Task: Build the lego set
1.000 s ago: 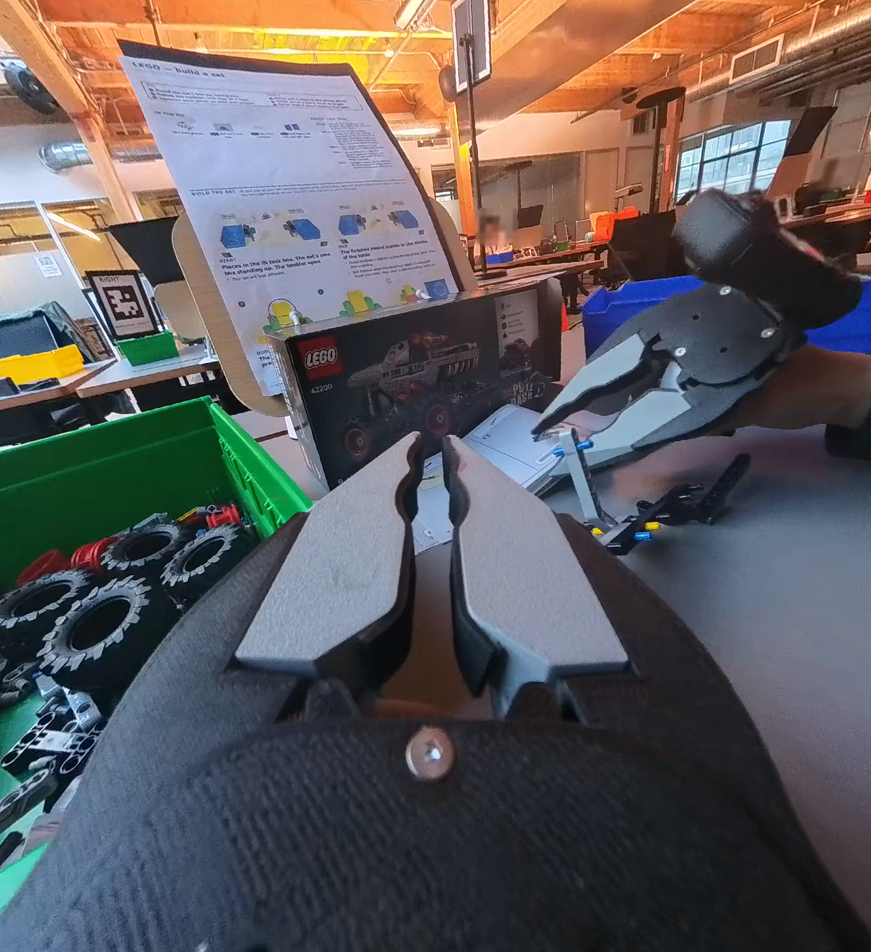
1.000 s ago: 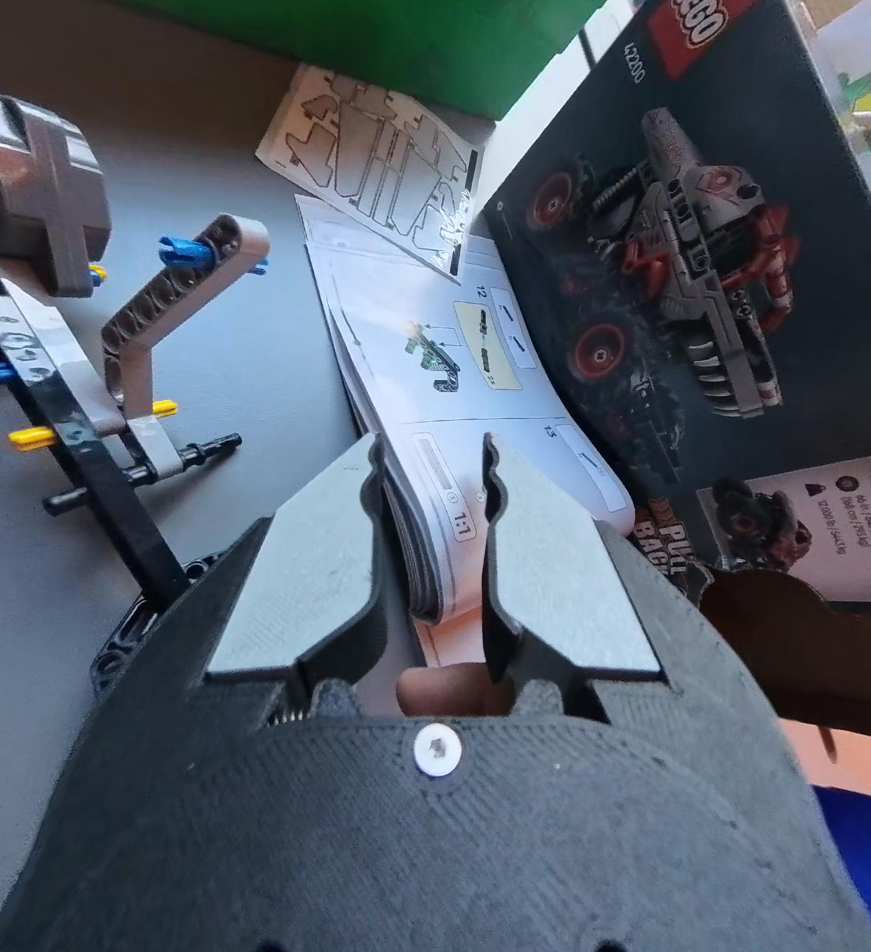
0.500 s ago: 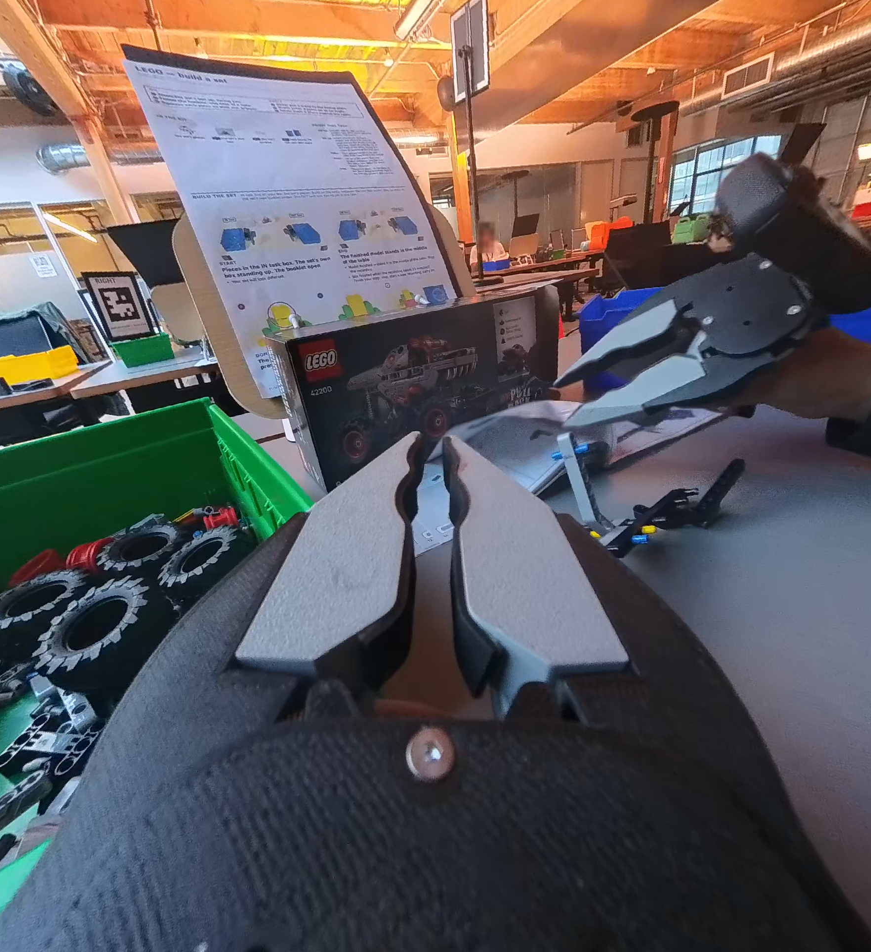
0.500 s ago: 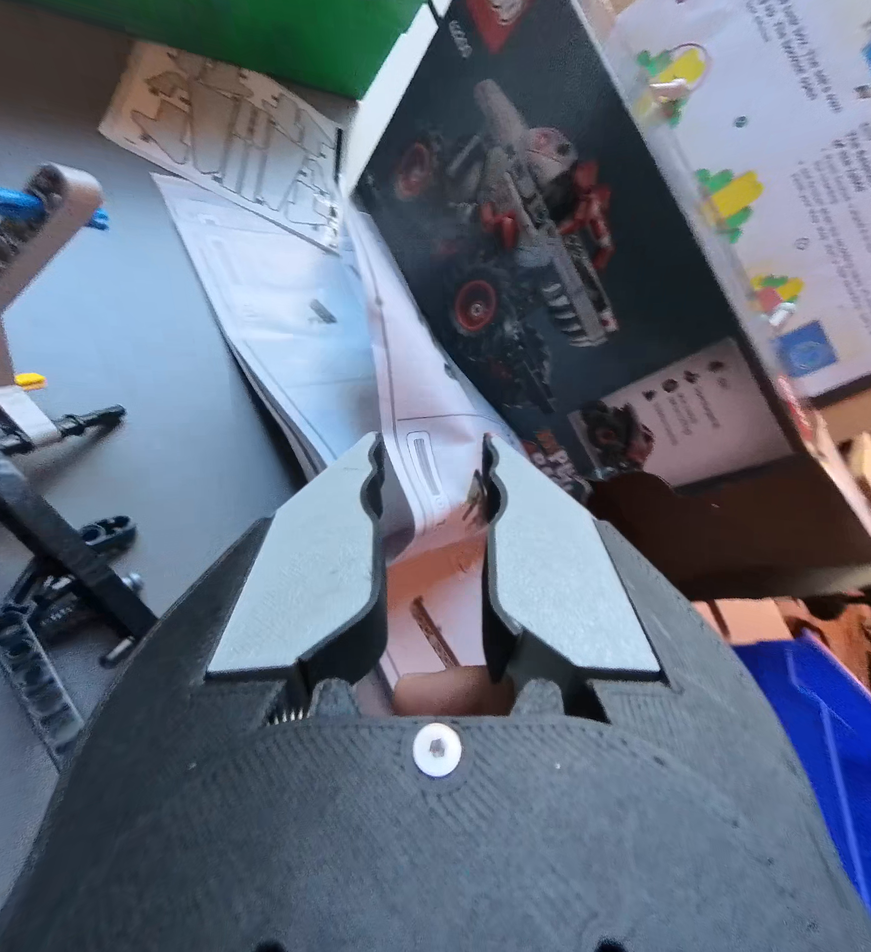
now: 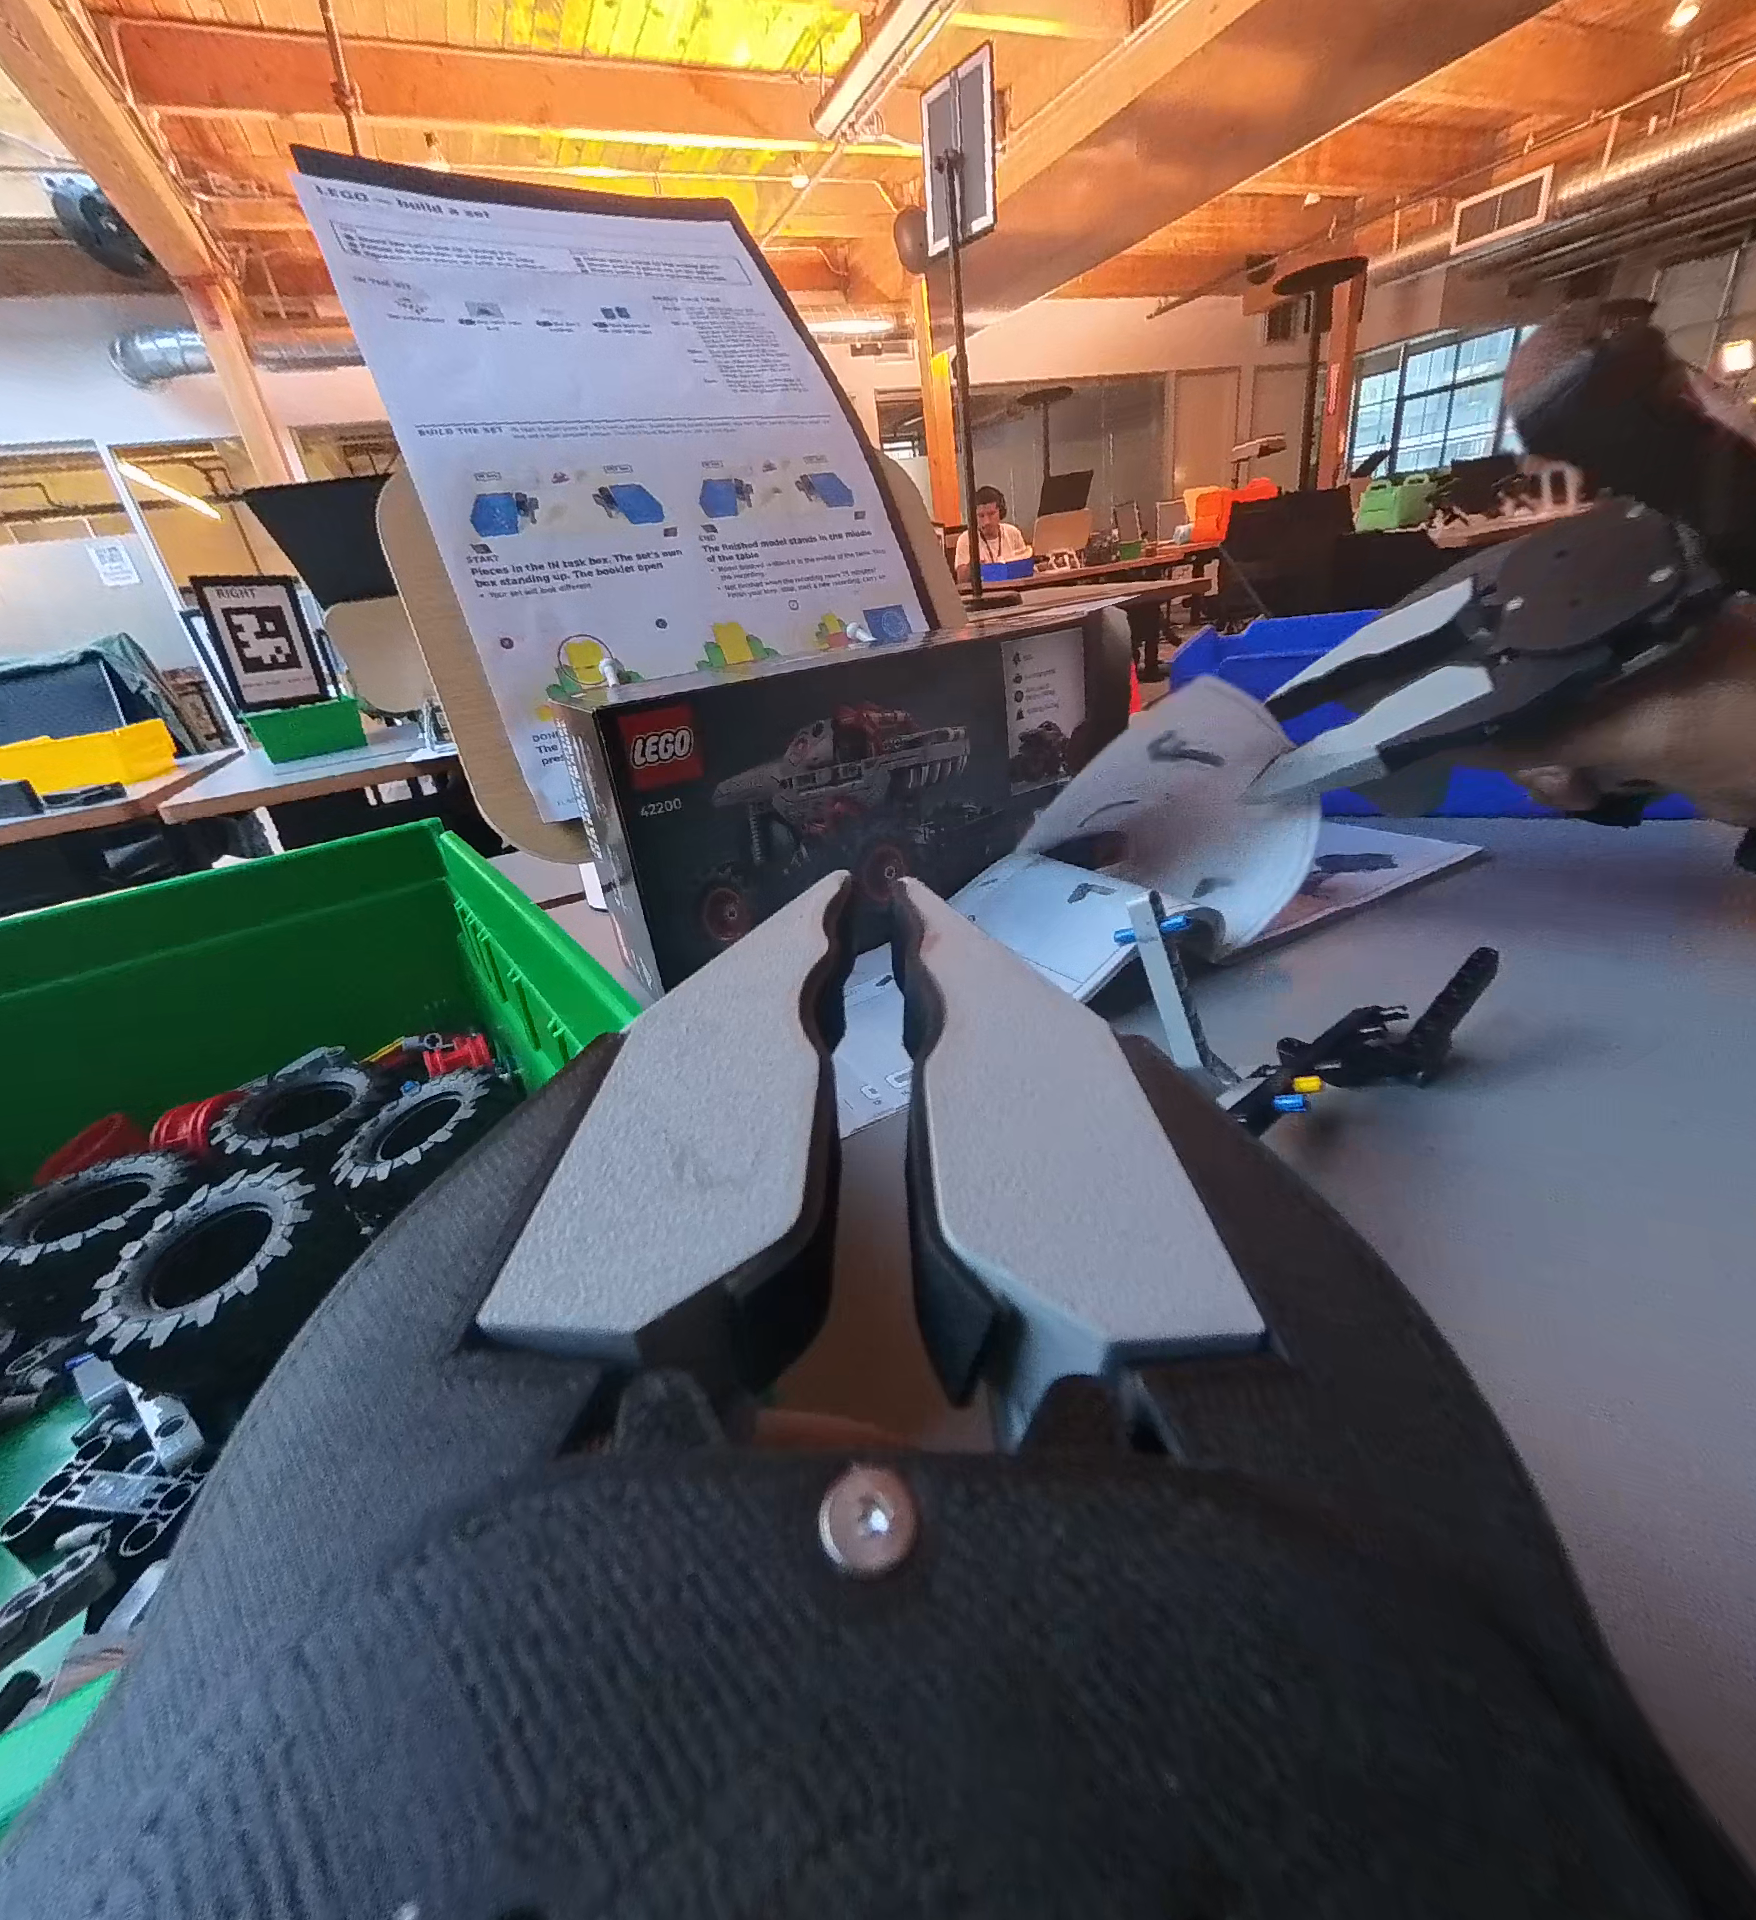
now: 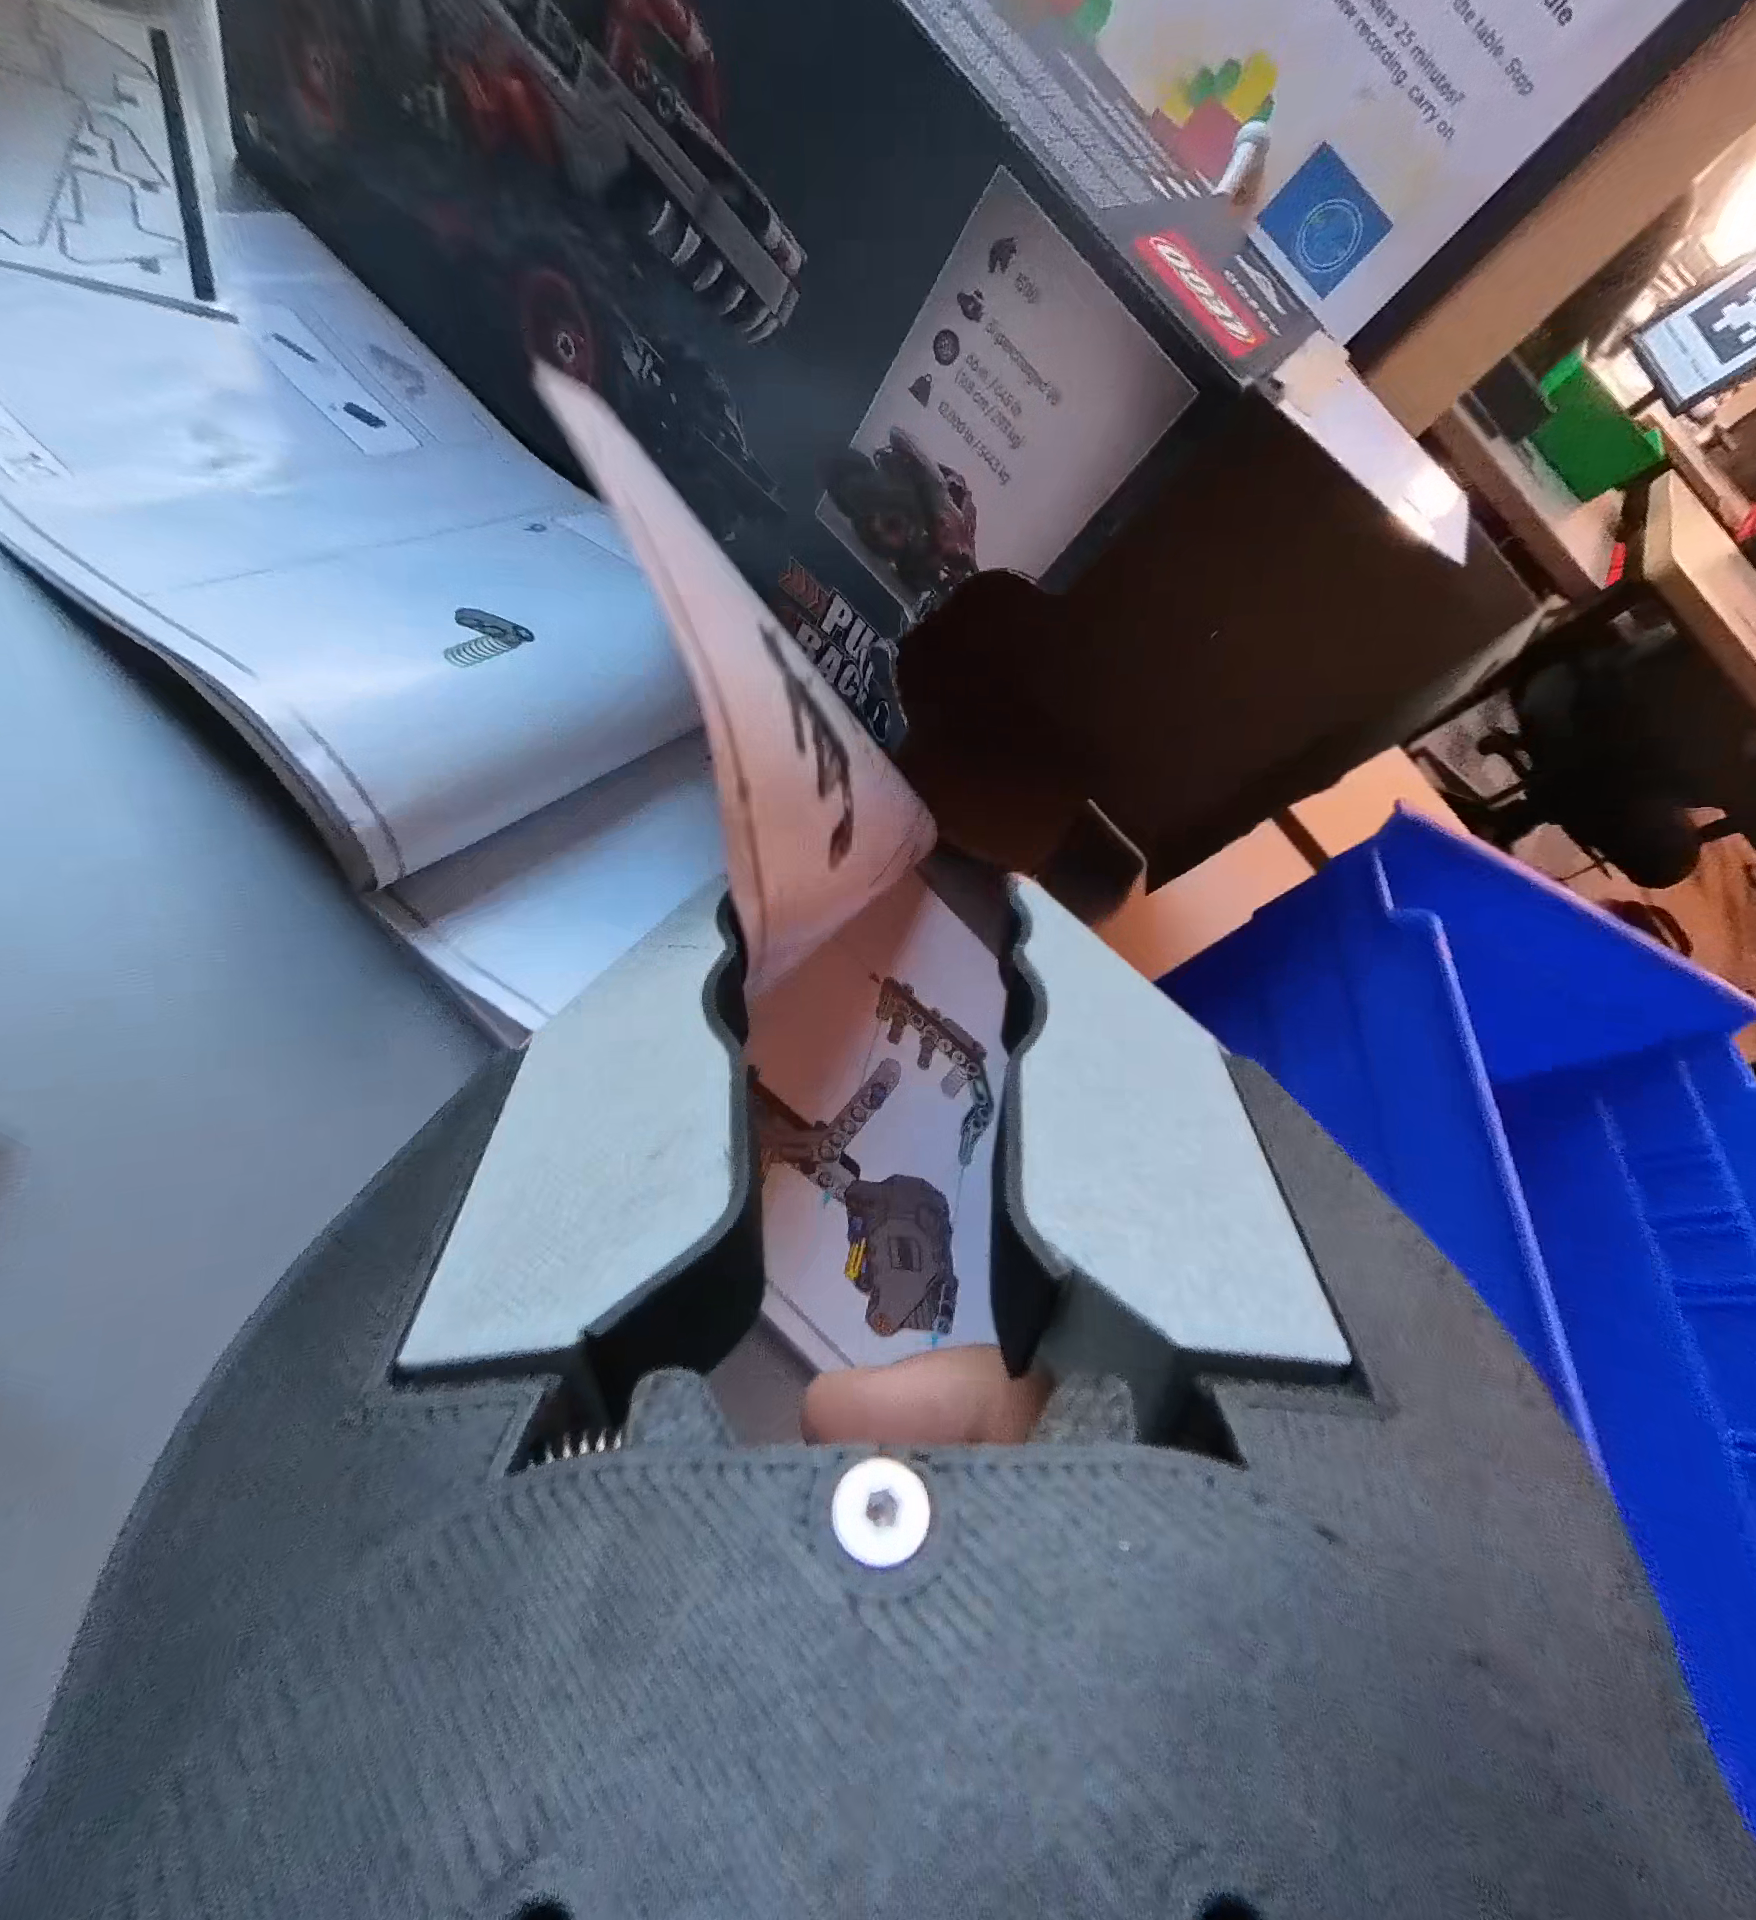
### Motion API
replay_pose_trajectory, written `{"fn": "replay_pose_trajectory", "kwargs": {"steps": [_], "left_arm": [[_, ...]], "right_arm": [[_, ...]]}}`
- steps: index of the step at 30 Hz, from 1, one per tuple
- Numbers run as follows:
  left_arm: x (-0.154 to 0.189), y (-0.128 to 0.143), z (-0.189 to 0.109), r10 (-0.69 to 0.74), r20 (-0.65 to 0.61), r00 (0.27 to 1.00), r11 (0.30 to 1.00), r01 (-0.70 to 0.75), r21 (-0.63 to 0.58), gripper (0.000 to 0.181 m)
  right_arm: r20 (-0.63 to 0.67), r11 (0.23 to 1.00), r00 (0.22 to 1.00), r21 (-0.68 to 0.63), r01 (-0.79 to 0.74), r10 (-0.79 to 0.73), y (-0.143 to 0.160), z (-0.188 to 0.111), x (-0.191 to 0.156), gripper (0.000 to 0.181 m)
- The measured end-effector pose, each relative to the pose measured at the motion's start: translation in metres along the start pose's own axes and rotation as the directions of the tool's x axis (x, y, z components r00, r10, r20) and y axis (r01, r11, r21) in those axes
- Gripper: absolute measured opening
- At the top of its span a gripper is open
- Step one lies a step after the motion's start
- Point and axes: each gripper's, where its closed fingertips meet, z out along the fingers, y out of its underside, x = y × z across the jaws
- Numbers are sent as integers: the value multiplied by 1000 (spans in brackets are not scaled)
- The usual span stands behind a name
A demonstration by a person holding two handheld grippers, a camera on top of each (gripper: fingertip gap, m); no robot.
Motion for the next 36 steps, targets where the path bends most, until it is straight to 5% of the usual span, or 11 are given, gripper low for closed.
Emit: {"fn": "replay_pose_trajectory", "kwargs": {"steps": [8,14,24,30,36], "left_arm": [[0,0,0,-3,0,1000,1000,3,-3,2],[0,0,1,-3,0,1000,1000,3,-5,3],[0,1,1,-3,1,1000,1000,3,-5,2],[0,1,1,-4,0,1000,1000,4,-6,2],[0,0,1,-3,-1,1000,1000,3,-4,2]], "right_arm": [[-6,977,983,-111,-184,184,39,-8,14,48],[-47,945,945,-16,-326,325,38,-26,38,50],[-81,936,933,61,-347,352,34,-37,51,47],[131,914,924,147,-377,360,7,-41,22,44],[455,936,866,165,-311,207,-16,-52,-43,42]]}}
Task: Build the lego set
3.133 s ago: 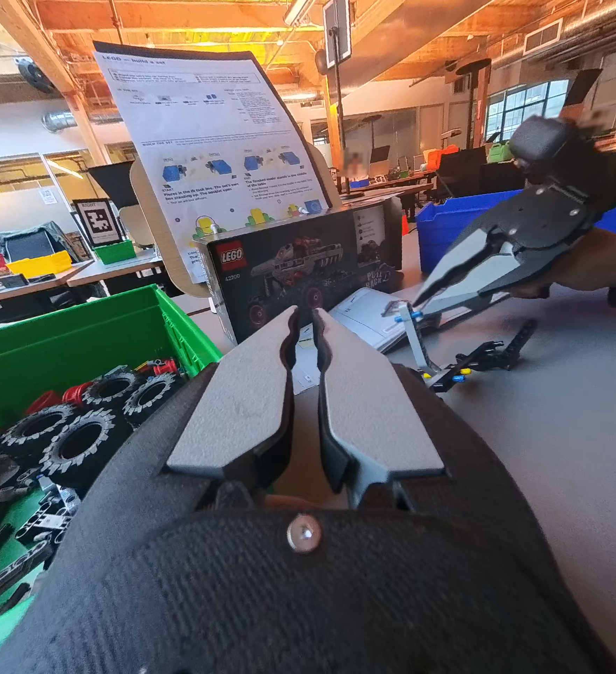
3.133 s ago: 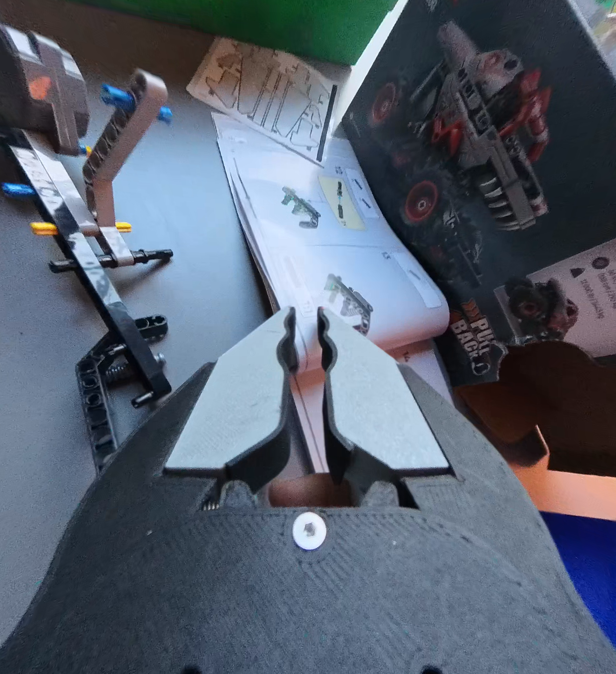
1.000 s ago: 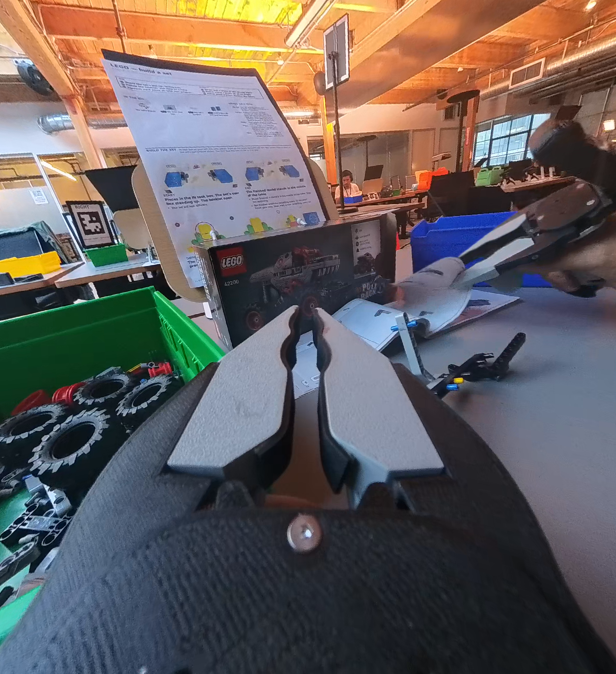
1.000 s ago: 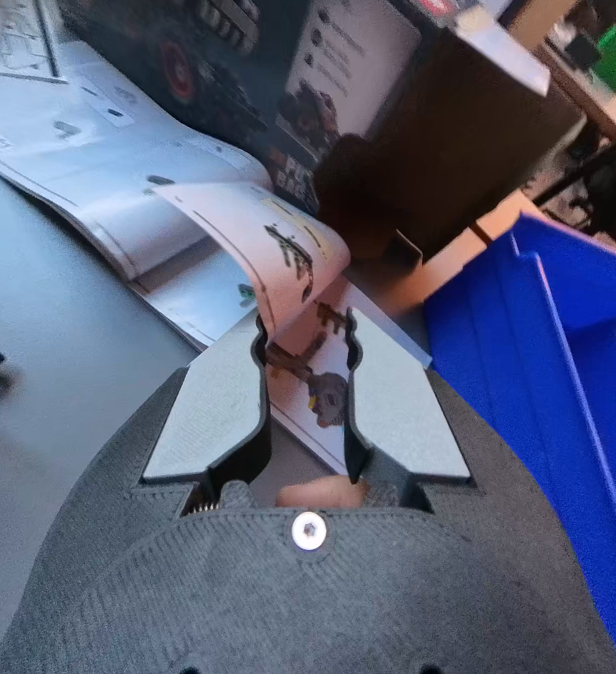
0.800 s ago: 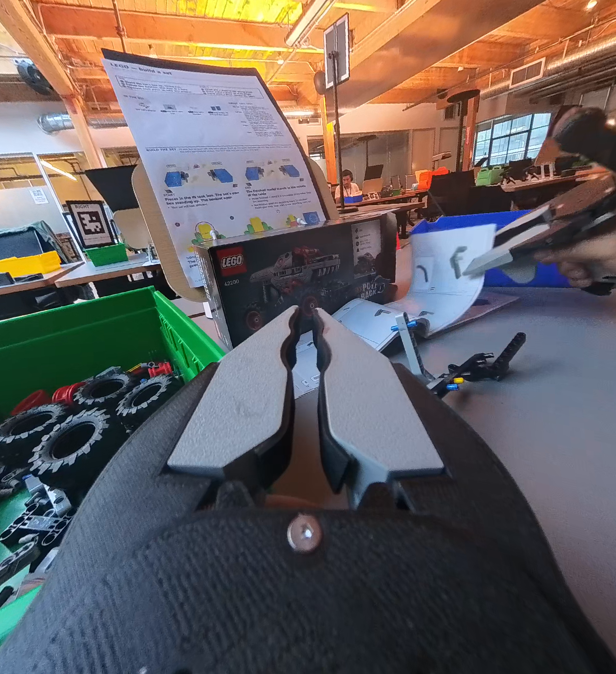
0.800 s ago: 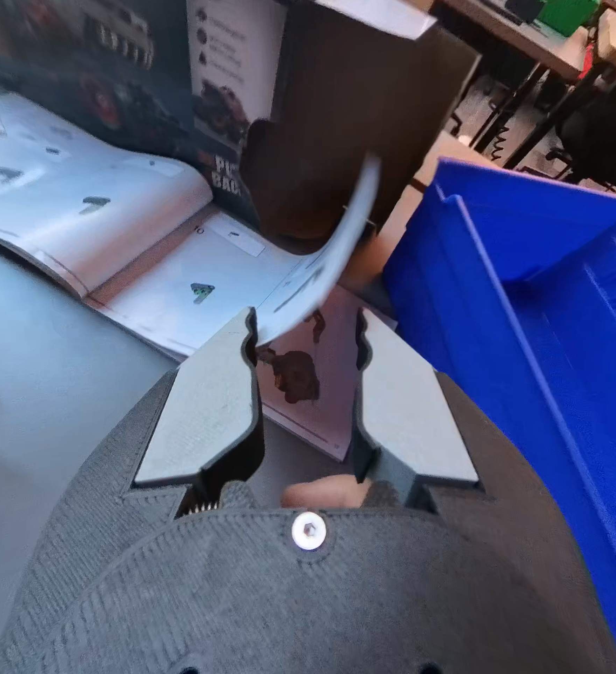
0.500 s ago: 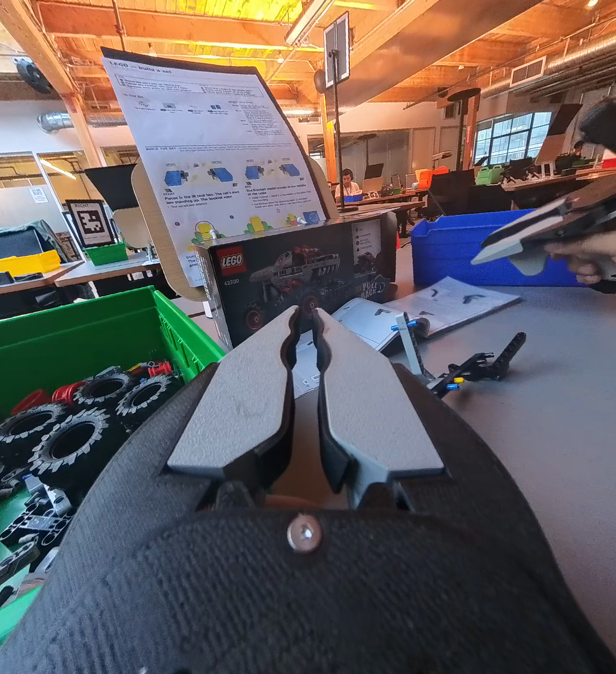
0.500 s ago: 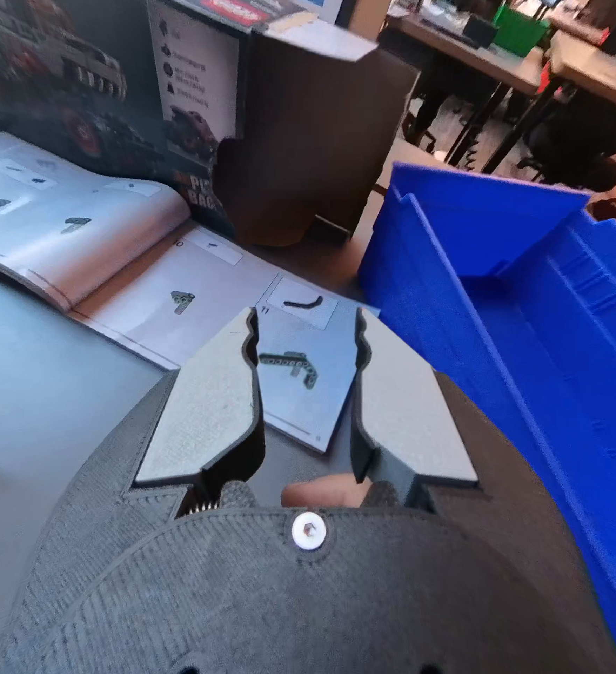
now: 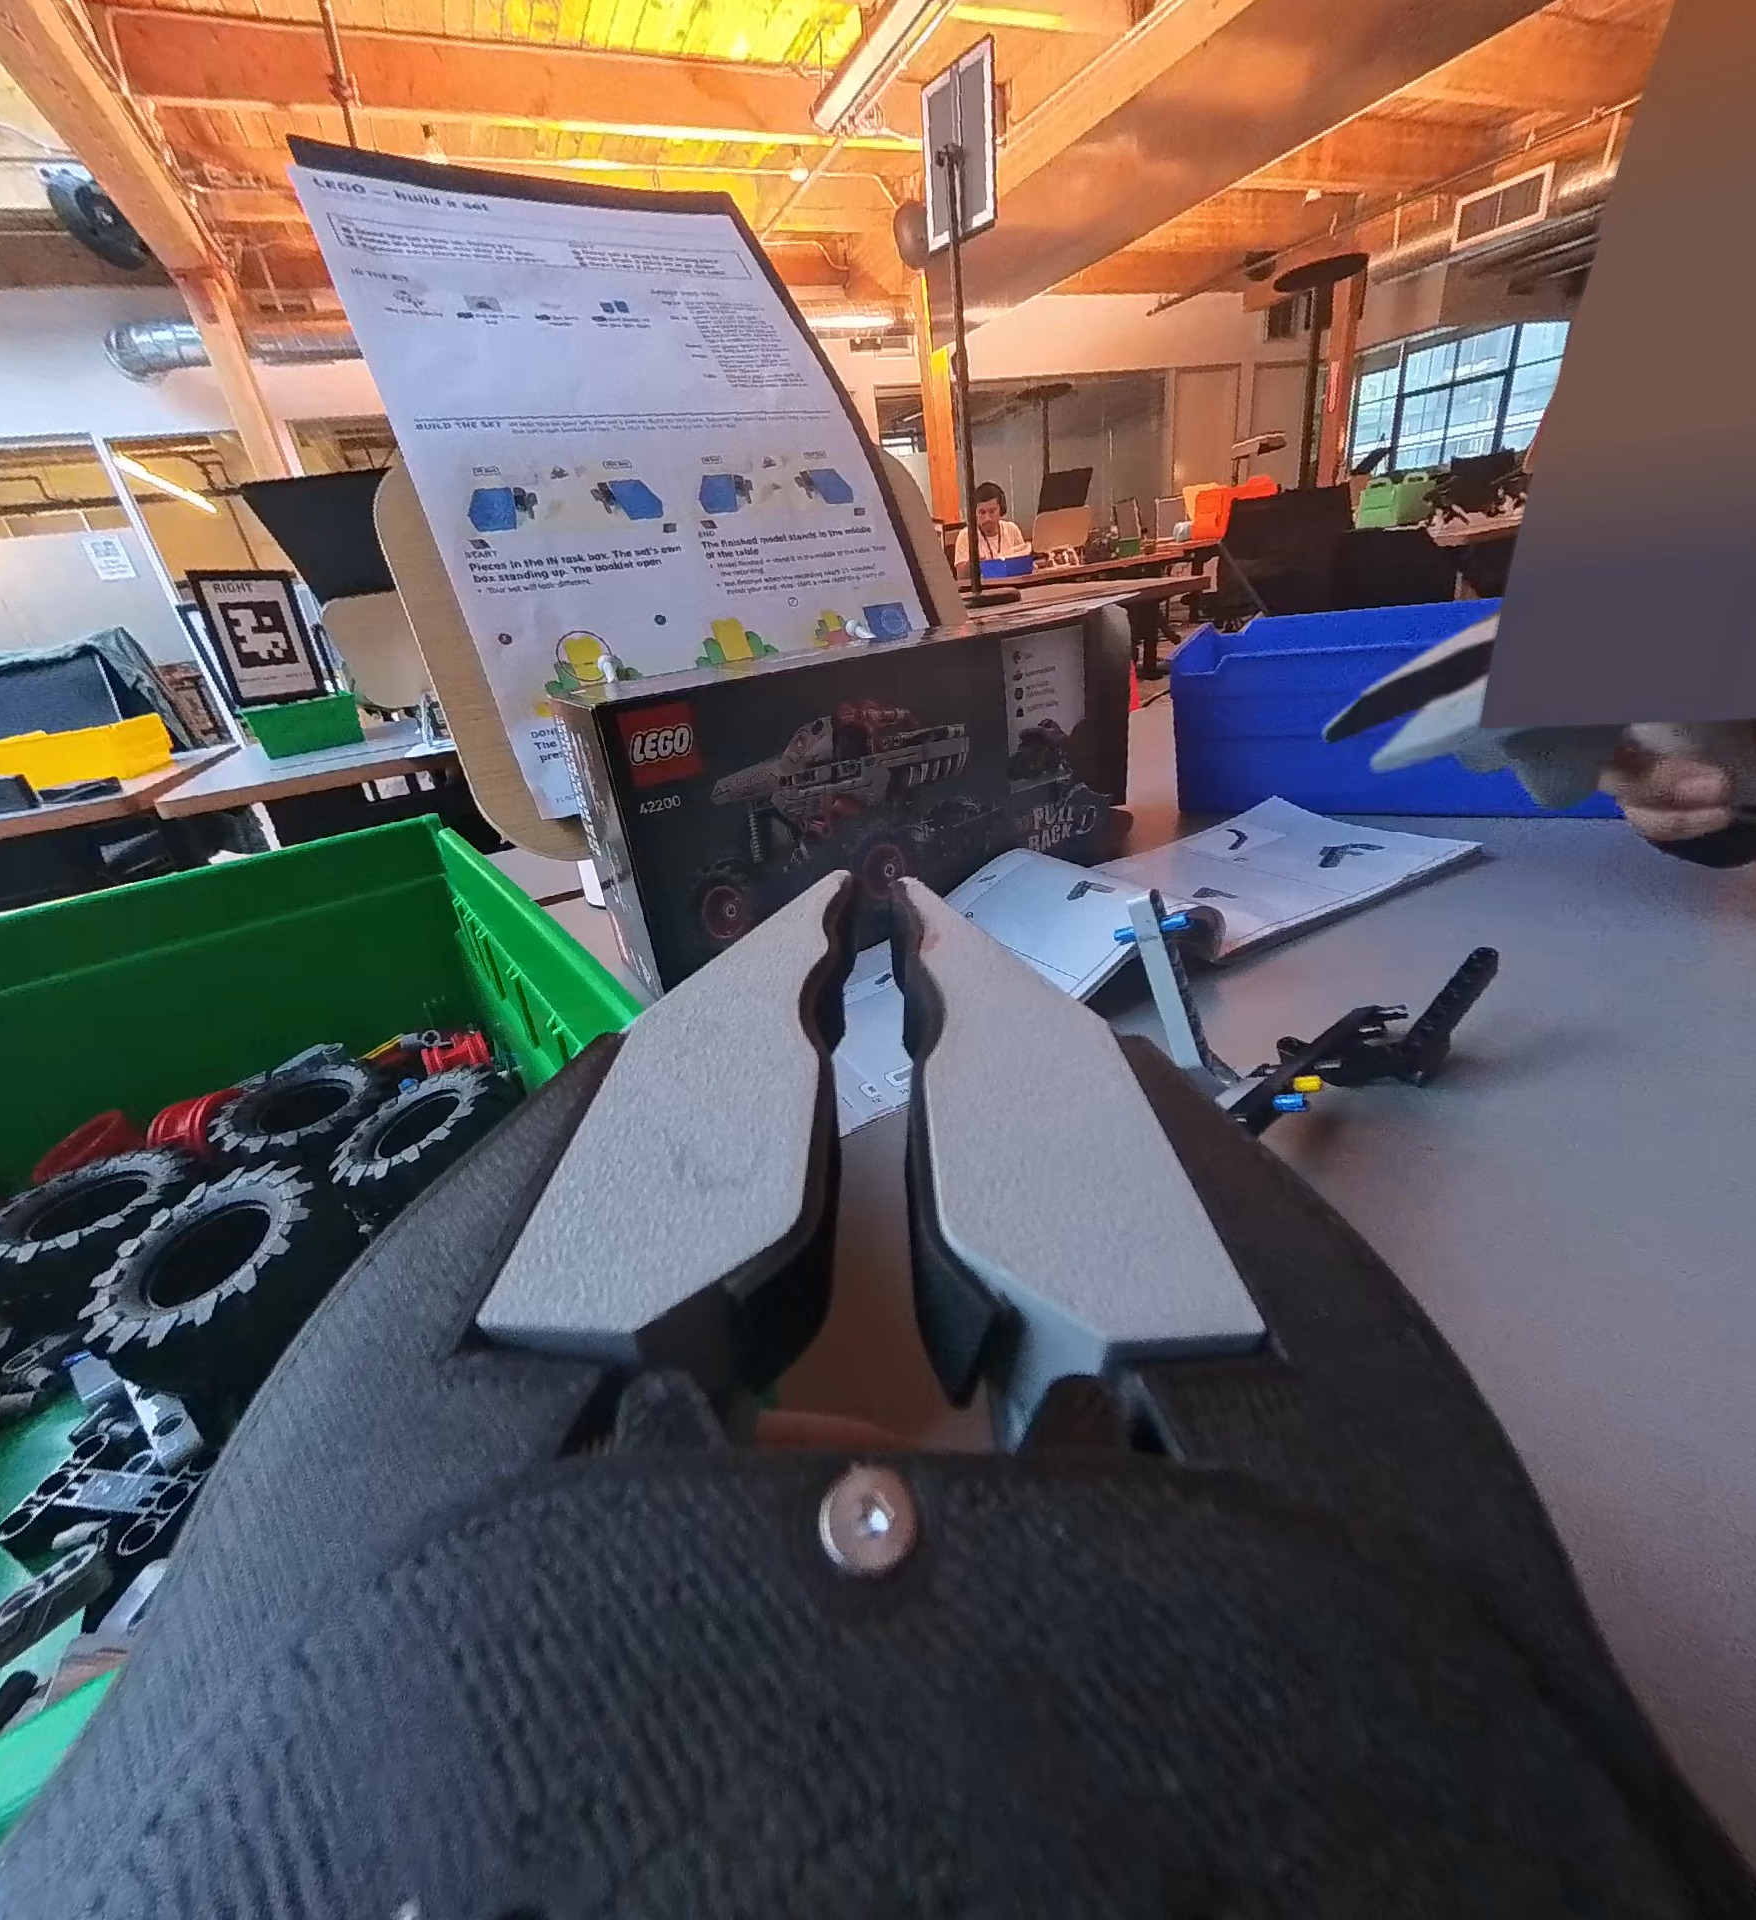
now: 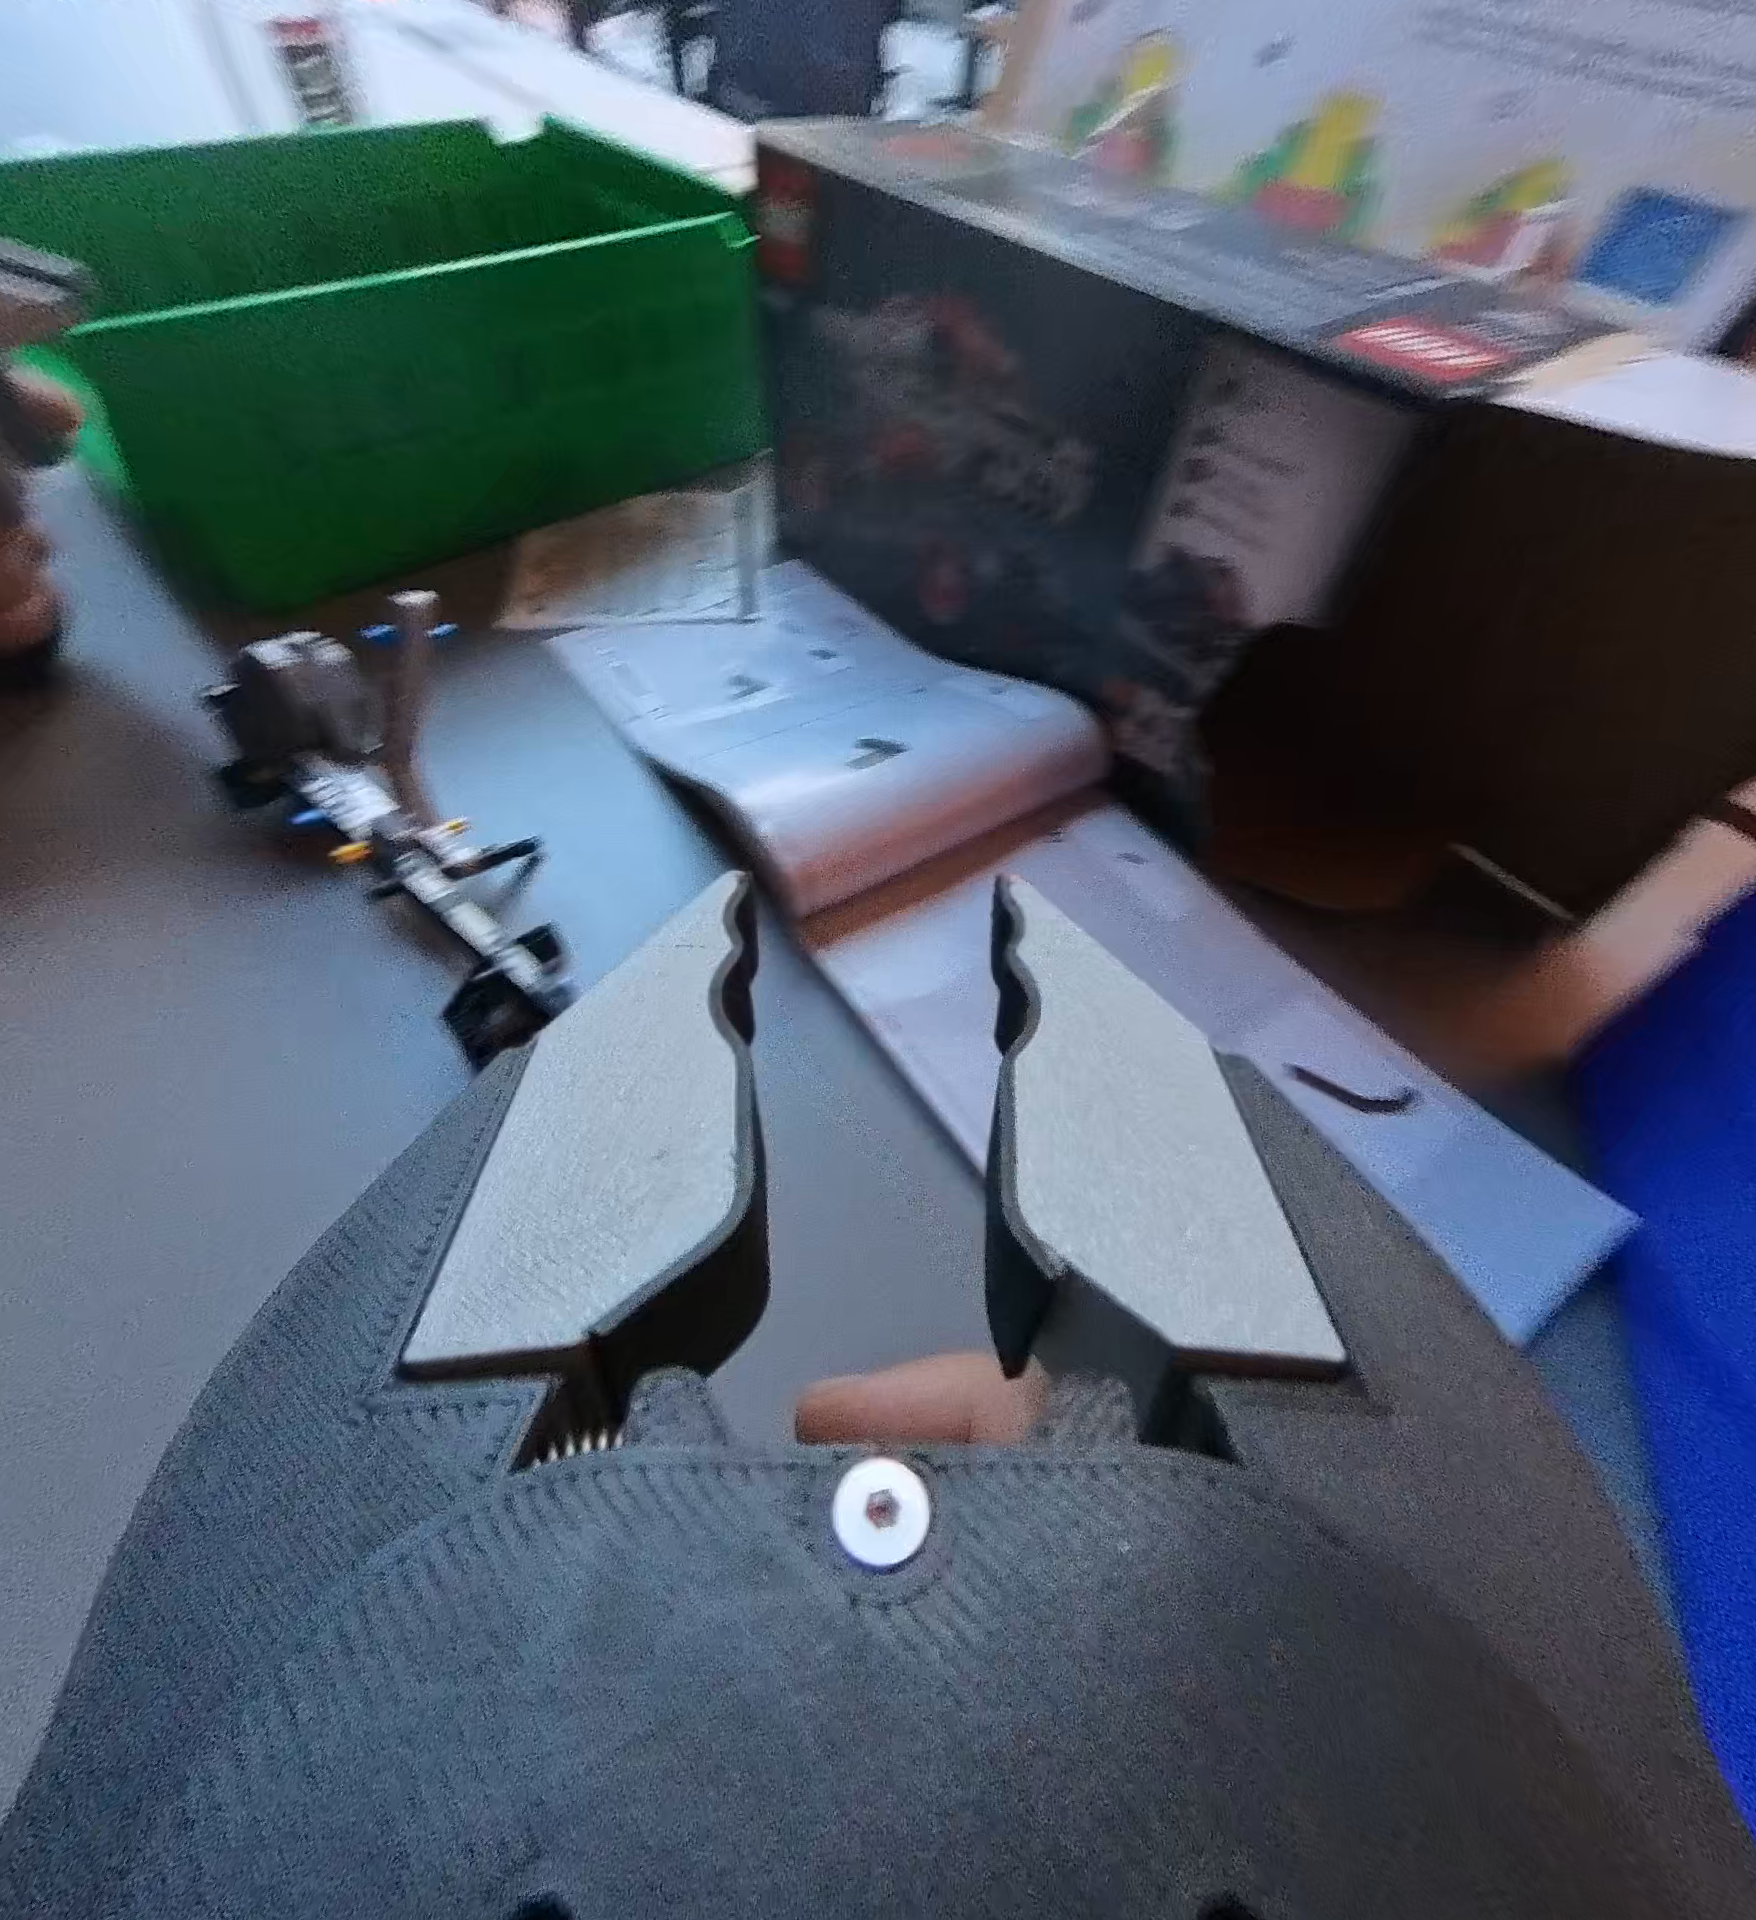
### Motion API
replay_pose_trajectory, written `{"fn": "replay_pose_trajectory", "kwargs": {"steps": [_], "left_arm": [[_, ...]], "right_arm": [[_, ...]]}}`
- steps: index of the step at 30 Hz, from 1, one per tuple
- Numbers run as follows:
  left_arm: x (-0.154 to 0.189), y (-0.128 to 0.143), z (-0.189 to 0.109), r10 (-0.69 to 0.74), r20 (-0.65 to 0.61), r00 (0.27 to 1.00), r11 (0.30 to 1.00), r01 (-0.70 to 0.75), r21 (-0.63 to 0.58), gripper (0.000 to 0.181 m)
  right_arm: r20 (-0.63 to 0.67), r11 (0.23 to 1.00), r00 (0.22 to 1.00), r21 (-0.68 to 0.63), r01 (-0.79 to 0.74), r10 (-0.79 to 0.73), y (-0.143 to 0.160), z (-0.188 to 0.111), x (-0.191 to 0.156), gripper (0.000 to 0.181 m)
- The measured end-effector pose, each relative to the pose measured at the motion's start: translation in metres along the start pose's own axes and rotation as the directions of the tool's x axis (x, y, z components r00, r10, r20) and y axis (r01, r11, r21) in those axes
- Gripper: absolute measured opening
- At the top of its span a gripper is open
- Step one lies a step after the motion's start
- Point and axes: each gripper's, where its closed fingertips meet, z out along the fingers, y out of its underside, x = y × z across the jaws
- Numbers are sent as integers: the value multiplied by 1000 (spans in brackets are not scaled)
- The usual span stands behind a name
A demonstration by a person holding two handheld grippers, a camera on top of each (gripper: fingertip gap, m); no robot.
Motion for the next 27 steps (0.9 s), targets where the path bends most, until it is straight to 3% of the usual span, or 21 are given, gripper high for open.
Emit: {"fn": "replay_pose_trajectory", "kwargs": {"steps": [4,8,12,17,24,27], "left_arm": [[0,0,0,0,-1,1000,1000,0,2,2],[0,0,0,1,-2,1000,1000,-1,1,2],[1,0,0,2,-4,1000,1000,-2,-2,2],[3,0,1,3,-17,1000,1000,-3,-4,3],[3,1,1,2,-17,1000,1000,-2,-7,3],[3,0,0,2,-16,1000,1000,-2,-3,2]], "right_arm": [[211,994,975,-74,81,-64,16,12,-47,50],[317,967,939,-166,195,-135,42,24,-77,60],[363,924,914,-255,284,-181,67,36,-92,60],[384,908,889,-226,352,-248,65,35,-101,25],[373,869,855,-200,453,-360,66,31,-103,24],[380,859,856,-234,456,-351,69,22,-97,38]]}}
